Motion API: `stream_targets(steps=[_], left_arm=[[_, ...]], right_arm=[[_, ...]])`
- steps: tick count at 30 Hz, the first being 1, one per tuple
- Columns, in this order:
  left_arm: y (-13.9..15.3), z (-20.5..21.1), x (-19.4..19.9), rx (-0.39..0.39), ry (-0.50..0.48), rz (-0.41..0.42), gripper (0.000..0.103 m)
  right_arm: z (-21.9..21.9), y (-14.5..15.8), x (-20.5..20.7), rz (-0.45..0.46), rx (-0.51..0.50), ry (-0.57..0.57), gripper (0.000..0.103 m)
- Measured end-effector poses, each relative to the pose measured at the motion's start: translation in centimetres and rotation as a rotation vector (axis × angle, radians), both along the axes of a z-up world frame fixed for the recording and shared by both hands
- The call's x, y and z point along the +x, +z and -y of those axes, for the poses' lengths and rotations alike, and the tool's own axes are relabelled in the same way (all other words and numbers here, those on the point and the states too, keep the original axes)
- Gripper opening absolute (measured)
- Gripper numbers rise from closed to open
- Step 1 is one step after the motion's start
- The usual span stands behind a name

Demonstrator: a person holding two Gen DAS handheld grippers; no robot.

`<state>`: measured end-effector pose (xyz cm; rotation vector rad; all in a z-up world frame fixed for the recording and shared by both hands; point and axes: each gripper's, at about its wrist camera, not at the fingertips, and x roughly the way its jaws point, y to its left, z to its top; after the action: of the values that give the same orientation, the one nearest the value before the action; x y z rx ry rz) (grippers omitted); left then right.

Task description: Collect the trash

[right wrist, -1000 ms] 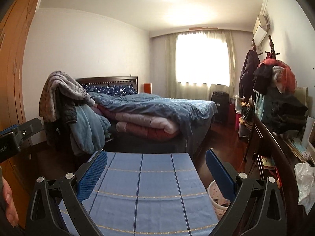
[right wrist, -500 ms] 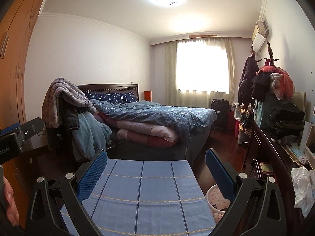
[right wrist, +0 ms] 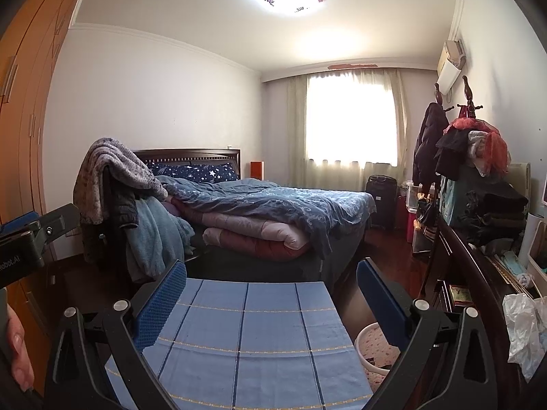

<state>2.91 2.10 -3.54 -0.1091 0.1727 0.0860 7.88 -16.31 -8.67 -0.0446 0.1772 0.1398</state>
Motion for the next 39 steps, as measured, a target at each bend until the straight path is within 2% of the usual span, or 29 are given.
stream_targets(steps=[18,33,39], left_arm=[[0.1,-0.3,0.0,-0.02,-0.002,-0.006,0.099],[-0.1,-0.3,0.2,-0.002,-0.014,0.005,0.099],[-0.1,-0.6,0.4,-0.007,-0.03,0.007,0.099]], right_arm=[[0.3,0.2,0.1,0.002,0.003,-0.01,0.099],[1.7,1.9,-0.6,0.088,0.019,-0.059,0.099],[1.9,1.9,-0.8,0.09,0.017,-0.061,0.099]])
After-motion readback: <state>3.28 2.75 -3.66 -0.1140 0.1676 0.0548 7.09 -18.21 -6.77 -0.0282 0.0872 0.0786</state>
